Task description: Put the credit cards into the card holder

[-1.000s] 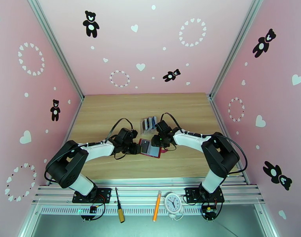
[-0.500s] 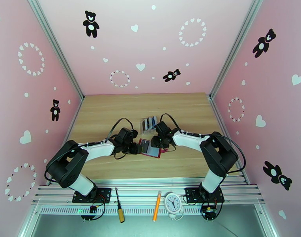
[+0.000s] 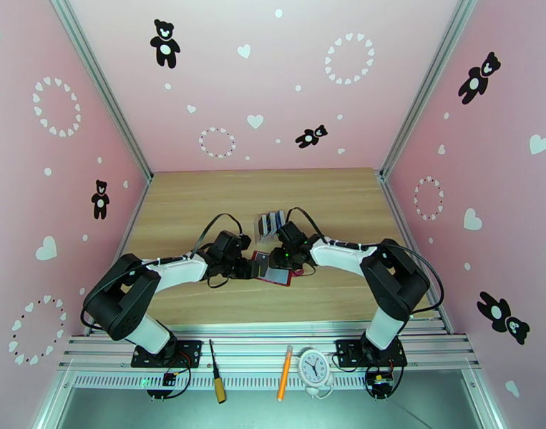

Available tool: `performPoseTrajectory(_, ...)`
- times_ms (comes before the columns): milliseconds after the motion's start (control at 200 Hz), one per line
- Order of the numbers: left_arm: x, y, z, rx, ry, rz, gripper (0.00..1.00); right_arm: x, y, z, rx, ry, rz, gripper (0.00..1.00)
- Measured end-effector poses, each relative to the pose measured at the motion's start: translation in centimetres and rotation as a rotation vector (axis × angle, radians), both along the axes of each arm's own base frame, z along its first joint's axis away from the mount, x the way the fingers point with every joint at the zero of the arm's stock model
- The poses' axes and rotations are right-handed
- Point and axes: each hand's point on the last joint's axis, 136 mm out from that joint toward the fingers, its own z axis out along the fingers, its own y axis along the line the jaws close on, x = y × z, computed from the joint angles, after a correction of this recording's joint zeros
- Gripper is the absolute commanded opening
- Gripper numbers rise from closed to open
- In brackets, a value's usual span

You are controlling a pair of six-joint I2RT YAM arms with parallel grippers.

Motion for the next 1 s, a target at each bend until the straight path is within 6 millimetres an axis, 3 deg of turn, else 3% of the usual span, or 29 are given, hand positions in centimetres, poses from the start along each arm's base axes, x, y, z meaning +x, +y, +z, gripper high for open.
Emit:
performPoseTrajectory(531,0.0,-0.3,0.1,-0.016,-0.002,-0.008,0.55,-0.4,2.7,0.4,0.15,0.042,-0.01,0.43)
performPoseTrajectory(1001,0.3,-0.4,-0.1,-0.005,0.005,-0.014,0.55,0.0,3.2,0.1,0.21,0.054,-0.058,0.43)
